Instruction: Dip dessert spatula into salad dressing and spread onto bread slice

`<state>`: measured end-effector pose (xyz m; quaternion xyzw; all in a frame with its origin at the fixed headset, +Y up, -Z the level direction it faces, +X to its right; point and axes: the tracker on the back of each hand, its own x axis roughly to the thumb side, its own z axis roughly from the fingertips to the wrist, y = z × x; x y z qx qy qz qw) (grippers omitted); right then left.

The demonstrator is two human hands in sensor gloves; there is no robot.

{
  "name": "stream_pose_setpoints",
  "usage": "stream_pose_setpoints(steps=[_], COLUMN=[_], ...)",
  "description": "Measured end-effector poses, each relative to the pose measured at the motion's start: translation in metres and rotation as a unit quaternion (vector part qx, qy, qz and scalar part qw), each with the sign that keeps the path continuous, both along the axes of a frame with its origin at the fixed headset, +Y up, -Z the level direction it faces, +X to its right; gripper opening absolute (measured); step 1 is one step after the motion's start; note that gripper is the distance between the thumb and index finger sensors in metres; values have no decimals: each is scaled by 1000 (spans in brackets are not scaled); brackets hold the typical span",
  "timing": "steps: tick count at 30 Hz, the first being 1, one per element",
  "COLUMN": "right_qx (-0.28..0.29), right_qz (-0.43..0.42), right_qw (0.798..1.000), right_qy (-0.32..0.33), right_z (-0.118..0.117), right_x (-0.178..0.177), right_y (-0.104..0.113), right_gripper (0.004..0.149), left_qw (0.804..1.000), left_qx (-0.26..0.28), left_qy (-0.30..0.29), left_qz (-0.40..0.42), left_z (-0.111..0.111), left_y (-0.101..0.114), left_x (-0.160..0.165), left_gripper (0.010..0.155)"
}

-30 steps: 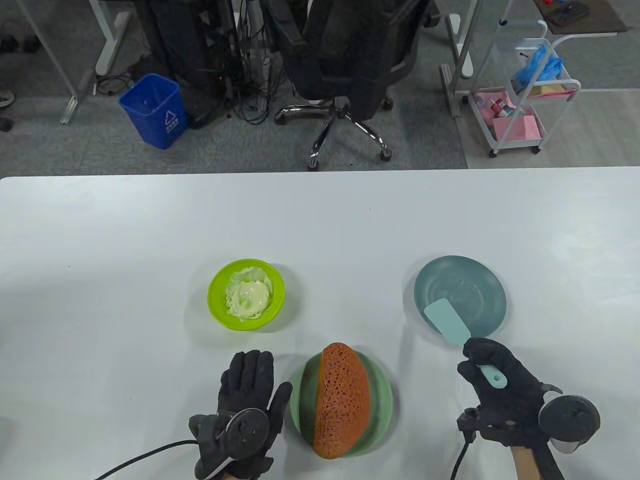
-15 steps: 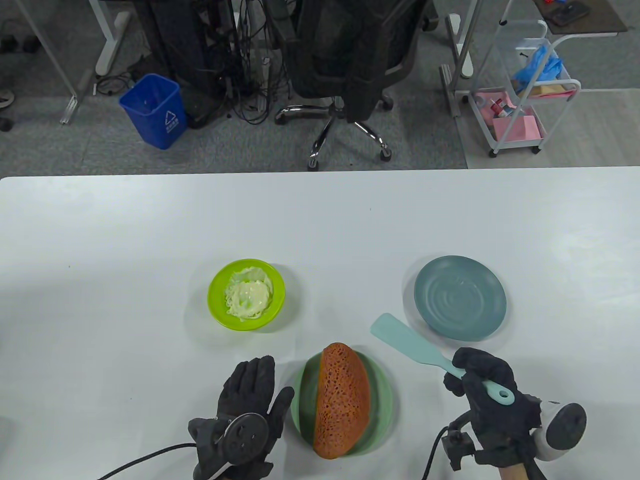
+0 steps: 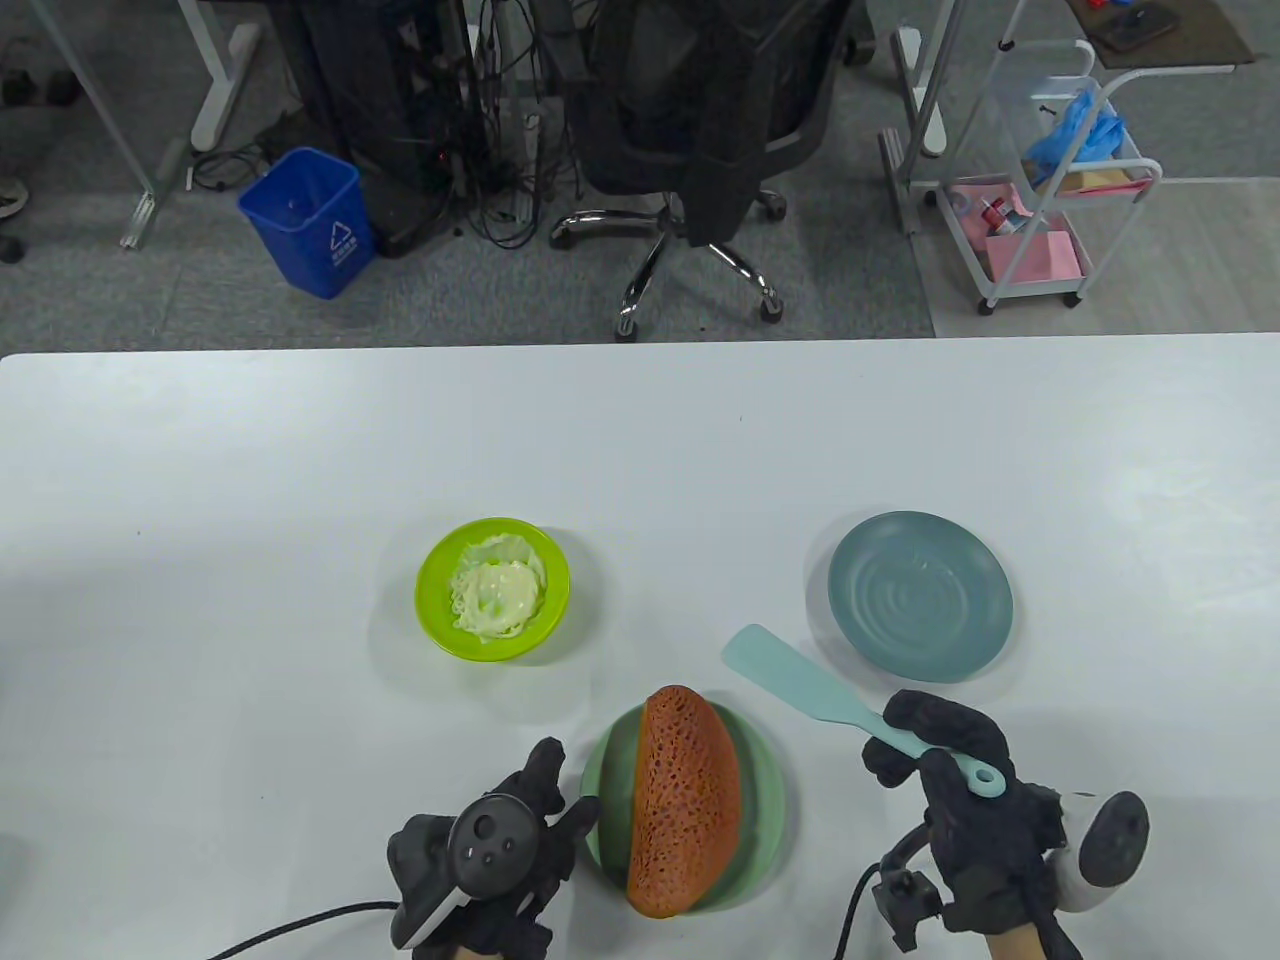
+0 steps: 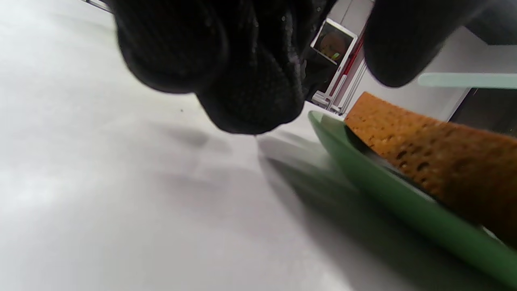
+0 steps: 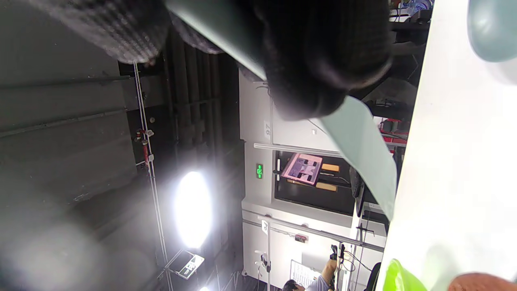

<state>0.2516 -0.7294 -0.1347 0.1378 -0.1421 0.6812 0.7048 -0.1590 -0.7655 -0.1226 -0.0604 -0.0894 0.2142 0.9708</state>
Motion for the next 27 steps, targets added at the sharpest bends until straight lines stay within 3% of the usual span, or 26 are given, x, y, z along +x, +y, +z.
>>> stream_pose_setpoints(steps=[7,12,17,20,27], right_qx=[4,3,-36,-42,-109], right_qz=[-3,1,13,42,61], right_qw=[1000,999,993,994,981], right_qy=[27,51,108,95,151], right_z=[-17,-36,-63,-80,-114], right_x=[-31,-67,-105,-124,-162], right_y=[13,27,35,38,33], right_gripper=[49,48,48,48,45], left_qw=[999,999,999,999,999], left_qx=[-46,-38,-32,-29,-27], left_qy=[-3,11,16,17,28], left_qz=[-14,-11,-1,-5,2], left_z=[3,1,-1,-1,-3], left_y=[-9,-10,-12,-12,-14], left_x=[10,13,15,16,15], left_gripper=[70,68,64,62,56])
